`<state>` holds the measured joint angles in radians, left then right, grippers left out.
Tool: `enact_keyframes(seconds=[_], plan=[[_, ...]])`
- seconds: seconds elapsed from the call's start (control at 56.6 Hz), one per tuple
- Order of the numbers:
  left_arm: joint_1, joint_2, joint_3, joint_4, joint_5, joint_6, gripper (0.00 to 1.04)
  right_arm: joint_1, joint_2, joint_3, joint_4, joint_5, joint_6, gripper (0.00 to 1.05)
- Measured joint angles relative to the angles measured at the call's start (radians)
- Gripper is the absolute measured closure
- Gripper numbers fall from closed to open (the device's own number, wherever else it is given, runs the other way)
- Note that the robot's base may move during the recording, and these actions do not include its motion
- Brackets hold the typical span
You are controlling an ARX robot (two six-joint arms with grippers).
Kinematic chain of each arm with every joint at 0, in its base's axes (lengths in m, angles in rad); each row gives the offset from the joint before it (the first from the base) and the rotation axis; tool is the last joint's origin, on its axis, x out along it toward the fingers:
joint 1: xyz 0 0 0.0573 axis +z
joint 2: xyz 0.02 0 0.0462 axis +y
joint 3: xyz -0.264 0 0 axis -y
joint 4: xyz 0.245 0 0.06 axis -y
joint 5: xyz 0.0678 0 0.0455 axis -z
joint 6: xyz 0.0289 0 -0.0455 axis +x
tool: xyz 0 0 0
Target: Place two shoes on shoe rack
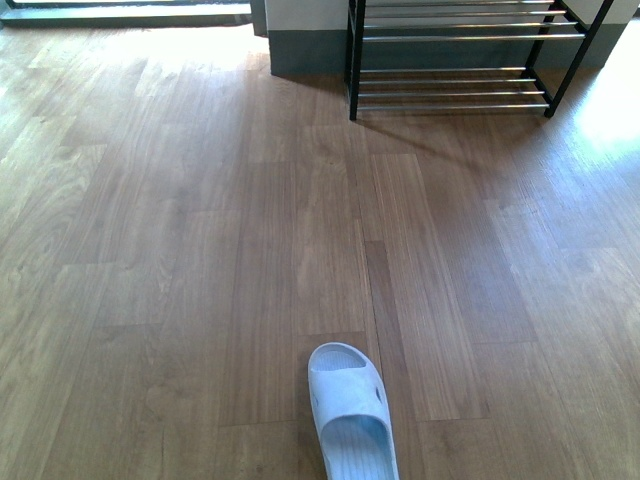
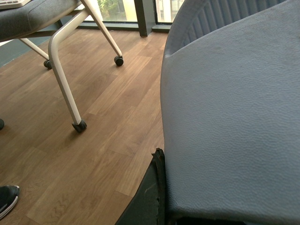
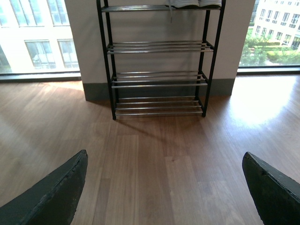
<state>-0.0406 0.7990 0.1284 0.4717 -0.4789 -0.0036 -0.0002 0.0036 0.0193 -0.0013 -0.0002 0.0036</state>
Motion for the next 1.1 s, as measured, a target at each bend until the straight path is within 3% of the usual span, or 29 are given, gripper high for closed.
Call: enact_keyframes(seconds=[0.035, 0.124, 0.194, 0.371, 0.513, 0.902, 1.096], plan=[[0.000, 0.000, 0.000, 0.000, 0.000, 0.000, 1.03, 0.000, 0.000, 0.000, 0.000, -0.001, 0.000, 0.09], [0.000, 0.000, 0.000, 0.000, 0.000, 0.000, 1.03, -0.076, 0.099, 0.002, 0.089, -0.282, 0.008, 0.09], [-0.001, 0.000, 0.000, 0.000, 0.000, 0.000, 1.03, -0.079, 0.281, 0.005, 0.230, -0.410, -0.009, 0.09], [-0.001, 0.000, 0.000, 0.000, 0.000, 0.000, 1.03, 0.016, 0.864, 0.082, 0.621, -0.298, -0.092, 0.09], [-0.002, 0.000, 0.000, 0.000, 0.000, 0.001, 1.03, 0.090, 1.312, 0.185, 0.832, -0.222, -0.161, 0.09], [-0.002, 0.000, 0.000, 0.000, 0.000, 0.001, 1.03, 0.204, 2.122, 0.375, 0.848, -0.254, -0.241, 0.09], [-0.002, 0.000, 0.000, 0.000, 0.000, 0.003, 1.03, 0.237, 2.383, 0.519, 0.771, -0.197, -0.198, 0.09]])
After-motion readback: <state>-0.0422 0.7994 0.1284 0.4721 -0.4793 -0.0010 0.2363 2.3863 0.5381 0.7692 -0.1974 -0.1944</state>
